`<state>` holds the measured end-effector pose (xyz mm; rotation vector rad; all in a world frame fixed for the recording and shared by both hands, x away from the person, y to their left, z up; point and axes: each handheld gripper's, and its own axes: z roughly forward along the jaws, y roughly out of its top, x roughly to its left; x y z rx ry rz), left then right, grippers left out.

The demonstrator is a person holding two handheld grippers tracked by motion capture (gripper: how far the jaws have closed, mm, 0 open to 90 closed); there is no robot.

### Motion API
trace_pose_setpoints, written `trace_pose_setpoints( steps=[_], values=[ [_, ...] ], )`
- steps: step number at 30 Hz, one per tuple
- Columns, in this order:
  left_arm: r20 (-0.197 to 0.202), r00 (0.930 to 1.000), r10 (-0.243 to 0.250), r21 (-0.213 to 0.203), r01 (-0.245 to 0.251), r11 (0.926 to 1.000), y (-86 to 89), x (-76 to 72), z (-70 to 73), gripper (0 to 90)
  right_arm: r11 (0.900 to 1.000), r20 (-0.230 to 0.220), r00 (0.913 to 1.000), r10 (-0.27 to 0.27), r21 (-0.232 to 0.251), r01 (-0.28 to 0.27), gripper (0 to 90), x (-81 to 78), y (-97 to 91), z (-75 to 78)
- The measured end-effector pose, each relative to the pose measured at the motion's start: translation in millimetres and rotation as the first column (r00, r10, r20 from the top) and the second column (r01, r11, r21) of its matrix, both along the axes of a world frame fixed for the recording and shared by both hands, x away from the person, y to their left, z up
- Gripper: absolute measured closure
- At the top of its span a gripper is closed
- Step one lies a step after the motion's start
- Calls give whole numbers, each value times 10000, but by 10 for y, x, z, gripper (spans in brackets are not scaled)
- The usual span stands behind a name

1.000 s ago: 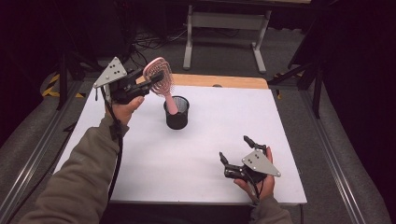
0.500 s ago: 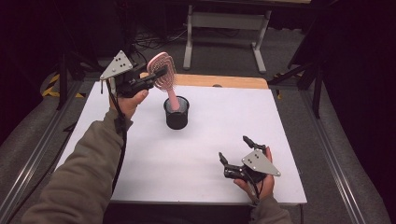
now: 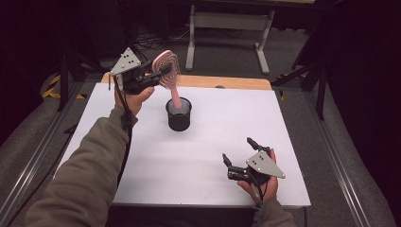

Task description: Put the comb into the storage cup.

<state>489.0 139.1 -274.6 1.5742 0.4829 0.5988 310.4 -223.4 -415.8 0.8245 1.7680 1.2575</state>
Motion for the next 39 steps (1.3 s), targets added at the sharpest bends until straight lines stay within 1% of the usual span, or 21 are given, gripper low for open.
trace_pose_setpoints(
  steps=[5,8,10,12,13,14,17,19,20,22,25,30,31,32,35,36,39],
  values=[
    [-125,9999,56,59,-55,10000,-68,36,-59,639,10000,-57,10000,33,-54,-33,66,3,-5,-7],
    [-105,9999,120,107,-119,9999,-124,52,-98,639,10000,-44,10000,36,-84,-37,66,2,0,-8],
    [-105,9998,139,302,-136,9995,-149,57,-116,639,9999,-70,10000,58,-111,-59,66,0,1,-6],
    [-140,9997,191,301,-187,9994,-166,71,-144,639,9999,-45,10000,76,-119,-76,66,-1,4,-9],
    [-140,9997,191,301,-187,9994,-166,71,-144,639,9999,-45,10000,76,-119,-76,66,-1,4,-9],
    [-199,9993,328,352,-321,9989,-171,98,-175,639,9999,-60,9999,84,-108,-85,66,2,5,-12],
    [-284,9987,413,474,-399,9981,-175,121,-216,639,9998,-64,9999,128,-140,-129,66,6,11,-16],
    [-292,9985,454,465,-440,9979,-173,131,-239,639,9996,-86,9998,157,-226,-159,66,6,12,-16],
    [-439,9979,486,481,-465,9978,-164,150,-276,639,9996,-88,9998,166,-207,-168,66,7,11,-17],
    [-493,9974,531,436,-510,9977,-163,159,-309,639,9997,-89,9998,157,-183,-159,66,12,16,-21],
    [-559,9970,530,502,-502,9975,-166,168,-343,639,9997,-118,9998,159,-177,-161,66,14,17,-25],
    [-725,9962,481,616,-437,9971,-206,178,-464,639,9996,-85,9998,151,-250,-153,66,18,21,-29],
    [-835,9957,410,654,-355,9972,-212,176,-488,639,9996,-76,9998,159,-238,-161,66,18,23,-29],
    [-782,9960,429,618,-381,9974,-217,180,-510,639,9994,-85,9998,162,-292,-164,66,16,25,-28],
    [-868,9952,458,613,-406,9973,-228,179,-558,638,9995,-69,9998,168,-266,-170,66,16,31,-30],
    [-914,9950,400,629,-343,9974,-230,177,-578,639,9994,-54,9998,174,-298,-176,66,17,33,-30],
    [-940,9947,427,669,-365,9971,-241,172,-622,638,9993,-64,9998,211,-308,-213,66,16,36,-29]
  ],
)
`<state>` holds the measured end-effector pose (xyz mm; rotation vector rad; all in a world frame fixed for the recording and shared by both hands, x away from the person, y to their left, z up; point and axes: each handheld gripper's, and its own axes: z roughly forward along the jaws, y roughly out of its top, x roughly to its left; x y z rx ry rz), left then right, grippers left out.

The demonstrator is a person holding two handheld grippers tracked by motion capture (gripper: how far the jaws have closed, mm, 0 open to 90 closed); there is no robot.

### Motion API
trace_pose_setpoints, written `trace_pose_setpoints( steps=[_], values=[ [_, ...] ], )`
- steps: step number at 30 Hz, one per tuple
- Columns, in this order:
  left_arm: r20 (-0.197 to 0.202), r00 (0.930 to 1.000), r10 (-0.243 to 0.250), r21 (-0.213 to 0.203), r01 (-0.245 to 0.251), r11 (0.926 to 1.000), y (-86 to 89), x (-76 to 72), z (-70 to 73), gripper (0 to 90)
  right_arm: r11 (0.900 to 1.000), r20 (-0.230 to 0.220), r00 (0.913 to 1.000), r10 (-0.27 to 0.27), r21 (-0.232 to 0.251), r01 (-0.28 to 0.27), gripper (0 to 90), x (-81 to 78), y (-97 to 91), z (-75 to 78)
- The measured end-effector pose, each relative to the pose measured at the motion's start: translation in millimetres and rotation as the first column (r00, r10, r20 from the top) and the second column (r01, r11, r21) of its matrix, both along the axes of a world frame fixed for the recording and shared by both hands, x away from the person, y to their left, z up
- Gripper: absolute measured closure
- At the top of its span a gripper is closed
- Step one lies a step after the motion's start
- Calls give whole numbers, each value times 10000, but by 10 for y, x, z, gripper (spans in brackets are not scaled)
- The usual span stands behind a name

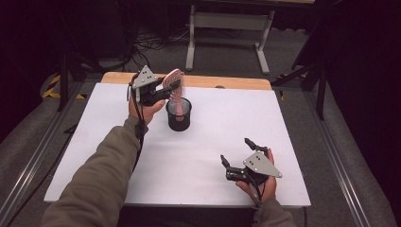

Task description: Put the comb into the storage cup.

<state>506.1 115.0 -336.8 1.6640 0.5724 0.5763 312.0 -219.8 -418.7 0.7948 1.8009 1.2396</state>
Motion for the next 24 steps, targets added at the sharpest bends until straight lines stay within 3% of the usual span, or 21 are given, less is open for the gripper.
trace_pose_setpoints(
  steps=[11,24],
  values=[
    [-327,9995,-13,-51,11,10000,-30,1,-143,638,9998,-30,10000,89,-189,-89,66,8,17,-11],
    [-269,9996,52,-240,-59,9997,-11,-15,-181,635,9996,-51,9999,126,-243,-127,66,5,23,-9]
  ],
)
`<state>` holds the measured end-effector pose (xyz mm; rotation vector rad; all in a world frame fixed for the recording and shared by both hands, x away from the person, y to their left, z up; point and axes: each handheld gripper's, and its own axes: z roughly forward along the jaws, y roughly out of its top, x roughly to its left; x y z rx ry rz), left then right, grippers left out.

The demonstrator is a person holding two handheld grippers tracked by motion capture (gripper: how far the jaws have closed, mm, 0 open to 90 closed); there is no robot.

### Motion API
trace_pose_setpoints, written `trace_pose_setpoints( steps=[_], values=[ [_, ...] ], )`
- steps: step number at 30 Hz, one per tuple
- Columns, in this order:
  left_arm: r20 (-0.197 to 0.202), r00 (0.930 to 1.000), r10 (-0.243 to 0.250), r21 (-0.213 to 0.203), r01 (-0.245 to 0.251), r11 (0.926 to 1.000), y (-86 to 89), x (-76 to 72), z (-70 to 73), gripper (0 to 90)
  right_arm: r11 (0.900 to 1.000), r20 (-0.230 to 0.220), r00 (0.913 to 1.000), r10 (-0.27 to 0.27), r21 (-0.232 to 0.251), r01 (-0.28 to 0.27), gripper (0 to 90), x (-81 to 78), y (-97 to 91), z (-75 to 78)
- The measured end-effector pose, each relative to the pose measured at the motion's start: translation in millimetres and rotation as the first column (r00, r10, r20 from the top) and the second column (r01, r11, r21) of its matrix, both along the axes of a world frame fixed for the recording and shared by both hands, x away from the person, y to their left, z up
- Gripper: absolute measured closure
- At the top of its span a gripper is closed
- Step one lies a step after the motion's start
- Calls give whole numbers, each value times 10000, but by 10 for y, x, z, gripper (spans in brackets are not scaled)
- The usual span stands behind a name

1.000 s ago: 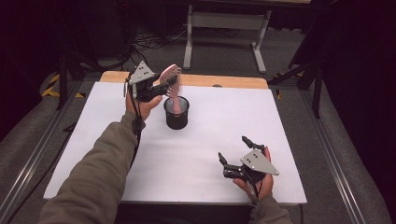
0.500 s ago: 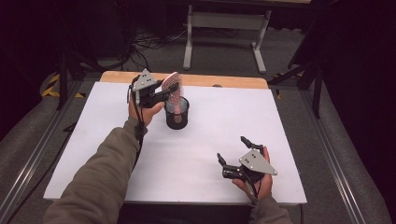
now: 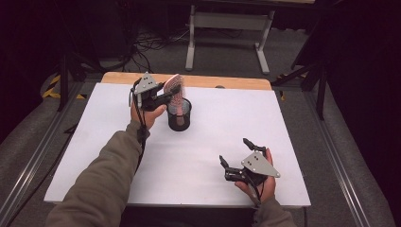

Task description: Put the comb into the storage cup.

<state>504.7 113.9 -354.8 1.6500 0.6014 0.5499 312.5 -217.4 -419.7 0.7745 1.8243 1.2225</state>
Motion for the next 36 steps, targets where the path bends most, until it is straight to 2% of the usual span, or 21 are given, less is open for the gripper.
trace_pose_setpoints(
  steps=[5,18,19,21,22,32,34,36],
  values=[
    [-33,9999,96,-46,-96,9999,25,5,-8,629,10000,-7,10000,13,-53,-13,66,4,9,-4],
    [-426,9983,390,-676,-418,9968,243,52,-91,611,9999,-93,10000,4,-135,-6,66,11,21,-16],
    [-364,9984,436,-679,-460,9966,259,62,-97,609,9999,-108,9999,7,-133,-8,66,13,23,-19],
    [-460,9978,469,-739,-503,9960,277,68,-107,607,9999,-88,10000,-1,-138,0,66,14,28,-21],
    [-623,9970,458,-904,-513,9946,298,82,-131,606,9999,-96,10000,4,-138,-6,67,13,32,-21],
    [-761,9948,679,-868,-745,9934,354,103,-196,599,9997,-56,10000,-80,-222,78,72,11,36,-22],
    [-893,9934,718,-1011,-807,9916,388,113,-219,598,9995,-42,10000,-41,-311,39,72,8,40,-20],
    [-855,9935,752,-1000,-836,9915,405,119,-224,595,9995,-39,10000,-28,-302,27,72,9,41,-21]
  ],
)
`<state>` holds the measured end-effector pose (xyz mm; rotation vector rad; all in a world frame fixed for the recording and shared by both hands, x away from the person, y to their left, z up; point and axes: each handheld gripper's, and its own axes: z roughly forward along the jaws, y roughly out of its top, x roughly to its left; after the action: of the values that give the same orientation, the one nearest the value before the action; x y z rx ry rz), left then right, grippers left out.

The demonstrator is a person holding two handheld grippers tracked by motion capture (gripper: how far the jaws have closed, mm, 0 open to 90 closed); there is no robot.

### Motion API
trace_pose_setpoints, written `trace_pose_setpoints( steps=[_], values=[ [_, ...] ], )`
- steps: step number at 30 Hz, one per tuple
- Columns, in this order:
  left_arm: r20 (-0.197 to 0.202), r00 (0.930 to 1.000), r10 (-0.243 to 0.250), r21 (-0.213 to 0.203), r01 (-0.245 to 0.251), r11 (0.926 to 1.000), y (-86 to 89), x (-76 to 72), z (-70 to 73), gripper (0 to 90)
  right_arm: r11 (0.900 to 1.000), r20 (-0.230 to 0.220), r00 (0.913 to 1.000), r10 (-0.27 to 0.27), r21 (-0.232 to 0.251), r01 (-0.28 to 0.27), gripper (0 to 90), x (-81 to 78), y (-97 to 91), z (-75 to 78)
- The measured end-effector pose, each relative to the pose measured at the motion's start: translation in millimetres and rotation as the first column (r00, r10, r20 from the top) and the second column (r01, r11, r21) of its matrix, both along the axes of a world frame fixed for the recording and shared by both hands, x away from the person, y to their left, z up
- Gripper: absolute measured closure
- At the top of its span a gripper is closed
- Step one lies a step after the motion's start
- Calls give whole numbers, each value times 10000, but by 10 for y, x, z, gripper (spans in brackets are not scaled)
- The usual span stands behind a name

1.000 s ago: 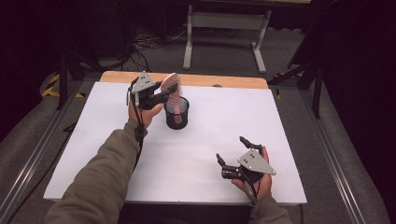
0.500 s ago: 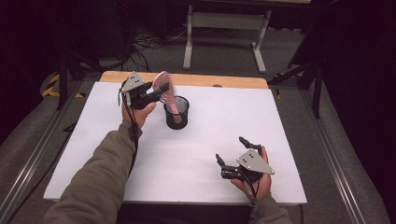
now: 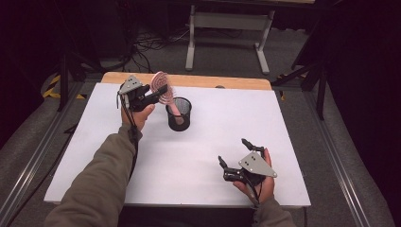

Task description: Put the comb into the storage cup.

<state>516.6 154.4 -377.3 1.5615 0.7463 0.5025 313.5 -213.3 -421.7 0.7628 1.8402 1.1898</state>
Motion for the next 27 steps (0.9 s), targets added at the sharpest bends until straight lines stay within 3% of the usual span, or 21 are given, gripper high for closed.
trace_pose_setpoints(
  steps=[9,23,27],
  values=[
    [-278,9996,101,-339,-111,9994,102,16,-56,588,10000,-38,10000,-18,4,18,73,3,13,-7],
    [-332,9994,85,-69,-87,9999,55,1,-47,553,10000,-21,10000,15,-18,-15,73,-1,18,-5],
    [-188,9996,188,287,-183,9994,19,-23,-9,515,10000,-19,10000,11,0,-11,73,1,15,-6]
  ],
)
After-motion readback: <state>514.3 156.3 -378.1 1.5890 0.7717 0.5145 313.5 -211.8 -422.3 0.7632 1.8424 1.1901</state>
